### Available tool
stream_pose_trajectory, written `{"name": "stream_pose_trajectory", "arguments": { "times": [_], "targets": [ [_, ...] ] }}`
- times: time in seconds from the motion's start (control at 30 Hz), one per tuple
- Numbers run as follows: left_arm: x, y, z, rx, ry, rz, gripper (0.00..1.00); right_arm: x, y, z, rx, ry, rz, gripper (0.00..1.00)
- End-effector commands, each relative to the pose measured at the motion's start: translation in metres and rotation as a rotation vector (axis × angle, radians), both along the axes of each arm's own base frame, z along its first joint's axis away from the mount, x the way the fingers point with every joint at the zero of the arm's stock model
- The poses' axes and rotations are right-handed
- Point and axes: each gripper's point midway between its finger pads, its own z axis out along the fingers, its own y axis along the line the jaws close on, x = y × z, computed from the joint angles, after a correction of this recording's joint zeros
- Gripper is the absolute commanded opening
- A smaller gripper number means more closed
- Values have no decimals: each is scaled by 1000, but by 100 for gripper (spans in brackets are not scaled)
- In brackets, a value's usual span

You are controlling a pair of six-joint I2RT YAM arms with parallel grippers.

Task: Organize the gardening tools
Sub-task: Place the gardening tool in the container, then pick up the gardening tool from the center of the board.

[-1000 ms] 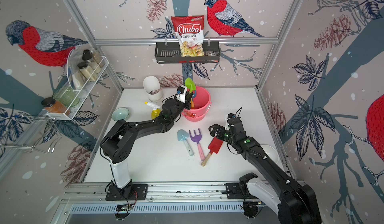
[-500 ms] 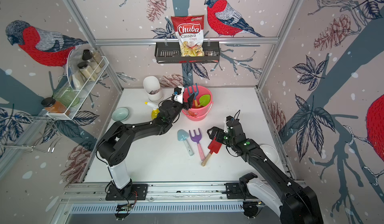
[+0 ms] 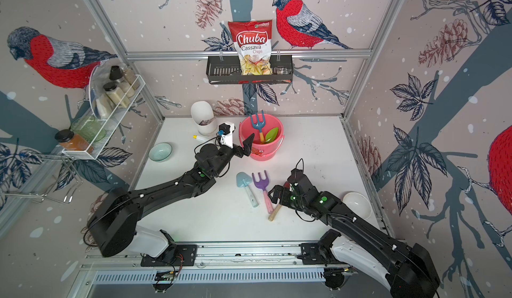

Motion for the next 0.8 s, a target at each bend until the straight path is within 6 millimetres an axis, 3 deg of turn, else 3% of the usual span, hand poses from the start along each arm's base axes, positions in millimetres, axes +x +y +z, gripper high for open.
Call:
{"name": "stream_pose_trajectory", "arguments": {
  "times": [0.0, 0.1, 0.3, 0.47, 0.77],
  "targets": [
    [-17, 11, -21, 18, 78, 14, 97, -6, -6, -9, -15, 48, -72, 91],
    [-31, 26, -28, 12, 105, 28, 97, -8, -8, -17, -25, 83, -93, 90],
    [-48, 48, -21, -19, 124, 54, 97, -11, -9, -33, -41, 160, -141, 83],
    [-54, 53, -20, -13, 132, 53, 97, -11, -3, -46, -35, 225, -158, 69],
    [-59, 60, -36, -7, 157, 65, 97, -5, 4, -64, -30, 287, -202, 58]
  ]
}}
